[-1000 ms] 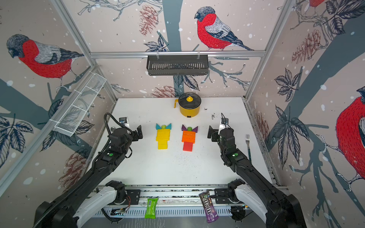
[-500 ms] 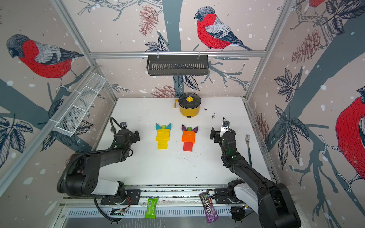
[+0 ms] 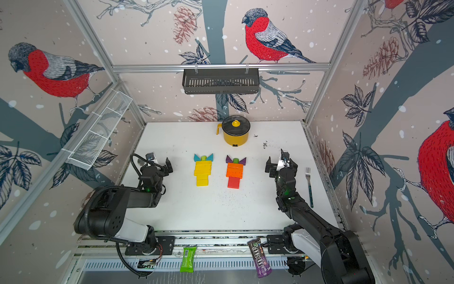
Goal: Assemble a carrot with building blocks
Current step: Reset both arms
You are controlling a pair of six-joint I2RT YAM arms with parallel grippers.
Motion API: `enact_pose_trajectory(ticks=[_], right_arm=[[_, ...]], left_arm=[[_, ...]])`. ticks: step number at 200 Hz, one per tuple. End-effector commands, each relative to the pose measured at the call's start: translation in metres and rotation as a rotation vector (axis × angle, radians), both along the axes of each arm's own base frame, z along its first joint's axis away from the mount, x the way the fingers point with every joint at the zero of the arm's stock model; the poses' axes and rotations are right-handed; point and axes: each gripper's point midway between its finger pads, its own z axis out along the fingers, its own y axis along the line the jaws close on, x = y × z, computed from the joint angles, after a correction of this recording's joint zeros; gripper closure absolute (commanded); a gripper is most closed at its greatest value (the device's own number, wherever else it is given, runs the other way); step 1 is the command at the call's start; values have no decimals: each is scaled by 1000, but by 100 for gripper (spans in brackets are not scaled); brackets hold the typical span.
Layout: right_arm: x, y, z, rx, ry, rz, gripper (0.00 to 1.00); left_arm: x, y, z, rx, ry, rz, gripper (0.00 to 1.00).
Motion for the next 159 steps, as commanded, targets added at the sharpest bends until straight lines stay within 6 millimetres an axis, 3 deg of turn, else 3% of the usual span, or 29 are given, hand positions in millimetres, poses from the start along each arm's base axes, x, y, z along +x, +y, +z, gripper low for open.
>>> enact_pose_trajectory(ticks=[1,33,73,89,114,131,159], right_arm=[[-3,-16,10,-46,-60,-74,0],[-3,-19,9,-33,-63,-82,0],[-6,-29,17,-80,-197,-101,1],[0,-34,2,-40,-178,-104,0],[4,-19,-17,-91,-164,-13,0],[2,-39,-24,-34,-183,-100,0],[40,-50,-47,36,-24,-78,1]], left_arm=[[4,1,14,-11,-59,3,1],[4,1,14,-11,-56,4,1],[4,1,14,-13,-56,3,1],[4,1,14,-13,-58,3,1],[4,1,15,-12,-59,3,1],[4,1,14,-12,-58,4,1],[3,1,15,-12,-59,5,1]])
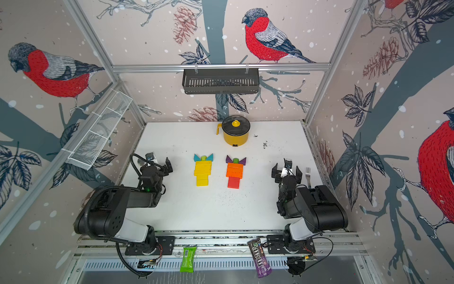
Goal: Assemble a carrot with building blocks
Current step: Reset both arms
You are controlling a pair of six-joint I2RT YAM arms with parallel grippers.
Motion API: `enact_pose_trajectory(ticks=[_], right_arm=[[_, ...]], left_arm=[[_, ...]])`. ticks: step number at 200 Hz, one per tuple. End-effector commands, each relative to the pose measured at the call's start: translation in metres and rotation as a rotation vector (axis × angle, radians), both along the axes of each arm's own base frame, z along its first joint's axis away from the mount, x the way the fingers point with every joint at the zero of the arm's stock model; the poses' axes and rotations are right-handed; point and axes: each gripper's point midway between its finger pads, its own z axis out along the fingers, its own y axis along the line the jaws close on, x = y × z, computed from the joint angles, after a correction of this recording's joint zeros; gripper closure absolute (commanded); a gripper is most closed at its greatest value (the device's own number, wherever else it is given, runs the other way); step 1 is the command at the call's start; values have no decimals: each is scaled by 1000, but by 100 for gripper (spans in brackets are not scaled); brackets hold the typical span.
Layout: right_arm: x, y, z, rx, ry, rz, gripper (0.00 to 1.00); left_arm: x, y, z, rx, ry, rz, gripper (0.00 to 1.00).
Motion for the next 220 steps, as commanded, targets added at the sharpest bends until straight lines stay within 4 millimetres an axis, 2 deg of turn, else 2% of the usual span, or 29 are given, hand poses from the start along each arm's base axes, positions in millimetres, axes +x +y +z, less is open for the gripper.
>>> enact_pose_trajectory(ticks=[1,24,43,220], right_arm=[[28,-4,11,115,0,49,0],[24,-3,17,106,-48,64,0],[28,-3,11,116,3,58,0],[27,-3,13,113,-8,58,0]], left_arm=[[3,1,14,-9,-56,3,1],[3,1,14,-8,-55,4,1],[3,1,13,-7,-54,4,1],[4,-1,13,-6,-53,-1,1]])
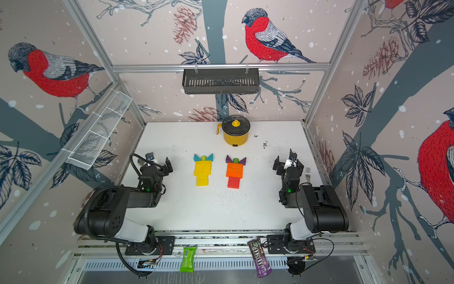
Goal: Assemble a carrot with building blocks
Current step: Reset both arms
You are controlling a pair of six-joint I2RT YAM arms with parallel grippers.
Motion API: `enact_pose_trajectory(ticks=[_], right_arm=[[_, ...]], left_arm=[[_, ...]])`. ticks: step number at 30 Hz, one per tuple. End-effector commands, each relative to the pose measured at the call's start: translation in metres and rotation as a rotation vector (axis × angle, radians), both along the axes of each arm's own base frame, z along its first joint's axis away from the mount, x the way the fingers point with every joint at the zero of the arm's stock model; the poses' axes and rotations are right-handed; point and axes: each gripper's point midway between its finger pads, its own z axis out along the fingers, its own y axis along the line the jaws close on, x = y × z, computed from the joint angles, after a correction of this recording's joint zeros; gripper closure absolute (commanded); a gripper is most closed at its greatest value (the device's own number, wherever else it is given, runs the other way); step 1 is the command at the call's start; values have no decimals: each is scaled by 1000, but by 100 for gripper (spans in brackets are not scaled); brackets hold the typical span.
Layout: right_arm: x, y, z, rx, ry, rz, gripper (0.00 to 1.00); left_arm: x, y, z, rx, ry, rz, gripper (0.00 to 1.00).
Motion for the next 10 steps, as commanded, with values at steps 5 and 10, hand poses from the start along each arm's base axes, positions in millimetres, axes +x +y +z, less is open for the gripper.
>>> enact_pose_trajectory(ticks=[5,10], right_arm=[[2,1,6,6,-21,3,0],[1,1,5,6,-19,3,1]], left_arm=[[6,-2,12,-5,-43,-5,1],[5,-1,13,-3,-49,-4,1]])
